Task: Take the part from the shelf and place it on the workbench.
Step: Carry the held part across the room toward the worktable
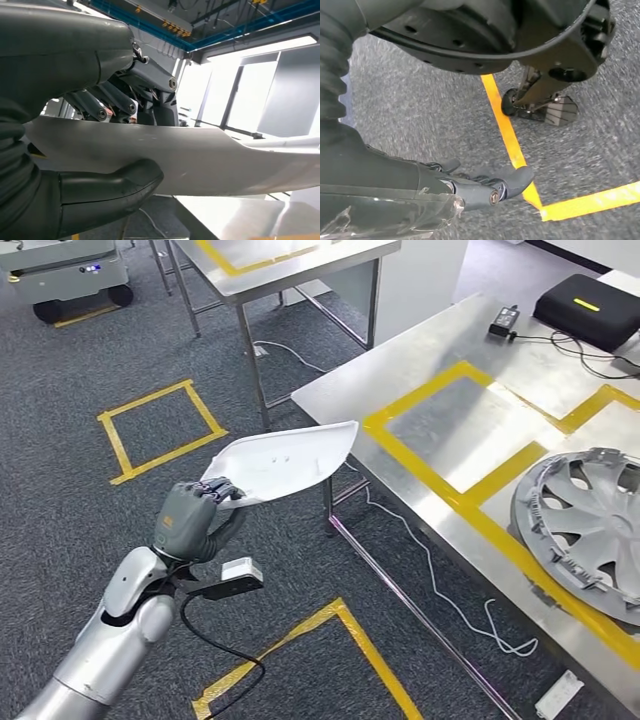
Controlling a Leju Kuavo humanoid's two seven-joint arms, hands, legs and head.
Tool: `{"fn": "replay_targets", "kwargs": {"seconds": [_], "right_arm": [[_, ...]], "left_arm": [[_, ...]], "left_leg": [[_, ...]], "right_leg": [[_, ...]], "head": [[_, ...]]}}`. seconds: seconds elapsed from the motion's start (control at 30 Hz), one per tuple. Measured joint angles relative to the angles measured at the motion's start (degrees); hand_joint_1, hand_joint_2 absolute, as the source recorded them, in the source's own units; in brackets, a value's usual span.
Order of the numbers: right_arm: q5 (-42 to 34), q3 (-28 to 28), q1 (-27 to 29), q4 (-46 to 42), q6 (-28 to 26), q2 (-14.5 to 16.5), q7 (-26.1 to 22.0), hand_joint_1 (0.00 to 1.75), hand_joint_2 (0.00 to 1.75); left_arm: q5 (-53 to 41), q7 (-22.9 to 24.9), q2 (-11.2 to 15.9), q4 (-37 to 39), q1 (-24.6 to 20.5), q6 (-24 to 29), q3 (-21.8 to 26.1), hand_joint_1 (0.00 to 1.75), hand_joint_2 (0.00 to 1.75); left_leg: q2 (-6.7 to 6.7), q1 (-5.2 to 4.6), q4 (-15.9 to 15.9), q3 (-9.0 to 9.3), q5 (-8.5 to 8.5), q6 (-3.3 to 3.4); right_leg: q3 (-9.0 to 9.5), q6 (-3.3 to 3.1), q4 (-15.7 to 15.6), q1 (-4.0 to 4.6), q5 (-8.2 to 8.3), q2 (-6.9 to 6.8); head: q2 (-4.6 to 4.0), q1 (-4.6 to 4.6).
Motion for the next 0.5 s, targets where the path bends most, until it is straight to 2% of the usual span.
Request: {"fn": "replay_targets", "kwargs": {"seconds": [0.07, 0.1, 0.13, 0.17, 0.2, 0.23, 0.27, 0.33, 0.4, 0.47, 0.5], "right_arm": [[0.05, -0.04, -0.13, -0.01, -0.03, -0.02, 0.07, 0.0, 1.75], [0.13, -0.06, -0.22, -0.02, -0.05, -0.03, 0.11, 0.0, 1.75], [0.24, -0.08, -0.28, -0.02, -0.07, -0.04, 0.17, 0.0, 1.75], [0.34, -0.1, -0.28, -0.02, -0.08, -0.04, 0.22, 0.0, 1.75], [0.47, -0.12, -0.24, -0.02, -0.07, -0.04, 0.27, 0.0, 1.75], [0.58, -0.14, -0.19, -0.02, -0.06, -0.04, 0.31, 0.0, 1.75], [0.66, -0.16, -0.14, -0.02, -0.04, -0.04, 0.34, 0.0, 1.75], [0.86, -0.18, -0.16, -0.02, 0.01, -0.03, 0.36, 0.0, 1.75], [1.13, -0.18, -0.29, -0.02, 0.07, -0.02, 0.35, 0.0, 1.75], [1.39, -0.18, -0.24, -0.01, 0.15, -0.04, 0.34, 0.0, 1.75], [1.49, -0.18, -0.14, -0.01, 0.15, -0.05, 0.34, 0.0, 1.75]], "left_arm": [[-0.06, 0.22, -0.01, 0.0, -0.05, 0.13, -0.04, 1.75, 1.75], [-0.05, 0.4, -0.02, 0.0, -0.05, 0.21, -0.07, 1.75, 1.75], [-0.05, 0.61, -0.03, 0.01, -0.03, 0.29, -0.09, 1.75, 1.75], [-0.02, 0.82, -0.04, 0.04, 0.0, 0.36, -0.11, 1.75, 1.75], [0.08, 0.98, -0.08, 0.08, 0.01, 0.4, -0.13, 1.75, 1.75], [0.31, 1.13, -0.14, 0.11, -0.04, 0.42, -0.14, 1.75, 1.75], [0.65, 1.27, -0.2, 0.15, -0.17, 0.41, -0.14, 1.75, 1.75], [1.5, 1.44, -0.36, 0.16, -0.75, 0.31, -0.13, 1.75, 1.75], [2.18, 1.34, -0.6, 0.21, -1.44, -0.03, -0.15, 1.75, 1.75], [2.71, 1.1, -0.92, 0.38, -1.86, -0.55, -0.21, 1.75, 1.75], [2.91, 1.02, -1.1, 0.5, -2.03, -0.83, -0.24, 1.75, 1.75]], "left_leg": [[-2.01, 0.19, 4.64, -2.09, -3.09, -0.36], [-3.1, 0.21, 8.67, -3.97, -5.2, -0.37], [-3.64, 0.19, 12.77, -5.93, -6.91, -0.32], [-3.86, 0.15, 15.72, -7.38, -7.77, -0.19], [-3.96, 0.1, 16.79, -7.93, -7.54, 0.03], [-4.12, 0.04, 15.49, -7.3, -6.2, 0.35], [-4.64, -0.03, 12.36, -5.71, -4.19, 0.75], [-7.13, -0.04, 4.56, -1.76, -1.0, 1.56], [-8.69, -0.06, 0.58, 0.06, -0.44, 1.63], [-7.77, -0.11, -0.15, 0.12, -0.4, 1.62], [-7.15, -0.08, -0.4, 0.14, -0.22, 1.9]], "right_leg": [[-0.34, -0.82, -0.05, -0.06, 0.42, 1.02], [-0.6, -1.09, -0.05, -0.01, 0.59, 1.55], [-0.85, -1.28, -0.05, 0.08, 0.74, 2.12], [-1.06, -1.42, -0.04, 0.18, 0.88, 2.73], [-1.23, -1.48, -0.04, 0.29, 1.02, 3.4], [-1.34, -1.46, -0.04, 0.36, 1.15, 4.13], [-1.4, -1.39, -0.04, 0.4, 1.28, 4.85], [-1.68, -1.05, 0.06, 0.41, 1.5, 6.12], [-2.31, -0.41, 0.07, 0.25, 1.84, 7.13], [-2.97, 0.38, -0.13, -0.01, 2.25, 8.05], [-3.34, 0.69, 0.15, 0.01, 2.05, 7.53]], "head": [[0.0, -0.21], [0.0, -0.29], [0.0, -0.35], [0.0, -0.38], [0.0, -0.36], [0.0, -0.37], [0.0, -0.37], [0.0, -0.35], [0.0, -0.32], [0.0, -0.32], [0.0, -0.27]]}}
